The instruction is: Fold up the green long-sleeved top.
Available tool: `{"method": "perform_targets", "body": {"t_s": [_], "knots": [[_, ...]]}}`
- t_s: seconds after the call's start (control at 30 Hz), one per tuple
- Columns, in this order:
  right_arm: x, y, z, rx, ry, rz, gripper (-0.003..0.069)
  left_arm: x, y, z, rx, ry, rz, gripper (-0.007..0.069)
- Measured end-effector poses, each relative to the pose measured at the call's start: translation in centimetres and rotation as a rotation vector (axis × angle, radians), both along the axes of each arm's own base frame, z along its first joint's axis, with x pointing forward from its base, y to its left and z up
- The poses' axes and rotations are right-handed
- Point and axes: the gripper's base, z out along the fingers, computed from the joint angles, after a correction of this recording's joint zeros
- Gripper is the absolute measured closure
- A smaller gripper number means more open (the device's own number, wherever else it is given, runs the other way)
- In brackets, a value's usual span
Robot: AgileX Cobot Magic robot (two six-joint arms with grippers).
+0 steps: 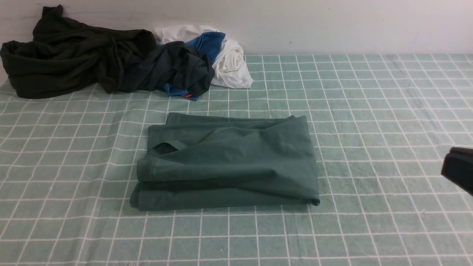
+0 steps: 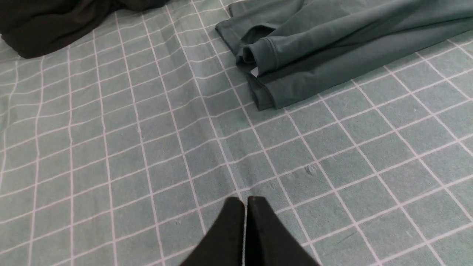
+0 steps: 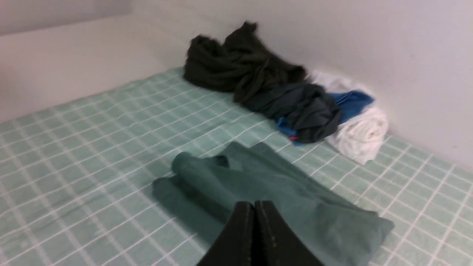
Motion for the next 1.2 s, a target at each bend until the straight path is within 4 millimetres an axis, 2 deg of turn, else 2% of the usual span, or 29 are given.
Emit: {"method": "perform_targets", "body": {"t_s": [0.03,0.13,0.17,0.27,0.3,0.37,0.57,0.73,1.2], "knots": [[-0.1,-0.6,-0.7,0.034,-0.021,-0.048,0.0672,0.0,0.0,0.0,0.000,0.000,0.000,0.0627],[-0.2,-2.6,-4.9,0.104,-0.028,-0.237,0.0672,0.0,0.0,0.0,0.000,0.000,0.000,0.0627],[-0.3,-2.7,-5.2,0.108,-0.024,-0.249,0.0672,0.0,0.0,0.0,0.000,0.000,0.000,0.0627],[-1.0,-4.4,-8.9,0.125,-0.028,-0.433,0.0672,0.0,0.0,0.0,0.000,0.000,0.000,0.0627],[-1.1,-4.5,-9.1,0.124,-0.029,-0.443,0.0672,0.0,0.0,0.0,0.000,0.000,0.000,0.0627],[-1.7,-5.3,-11.9,0.117,-0.036,-0.558,0.0672,0.0,0.0,0.0,0.000,0.000,0.000,0.0627],[-2.2,-6.2,-15.8,0.106,0.016,-0.694,0.0672,0.0,0.0,0.0,0.000,0.000,0.000,0.0627],[-2.2,-6.2,-16.5,0.092,0.061,-0.700,0.0672,0.0,0.0,0.0,0.000,0.000,0.000,0.0627],[-2.2,-6.1,-16.6,0.085,0.081,-0.681,0.0672,0.0,0.0,0.0,0.000,0.000,0.000,0.0627]]}}
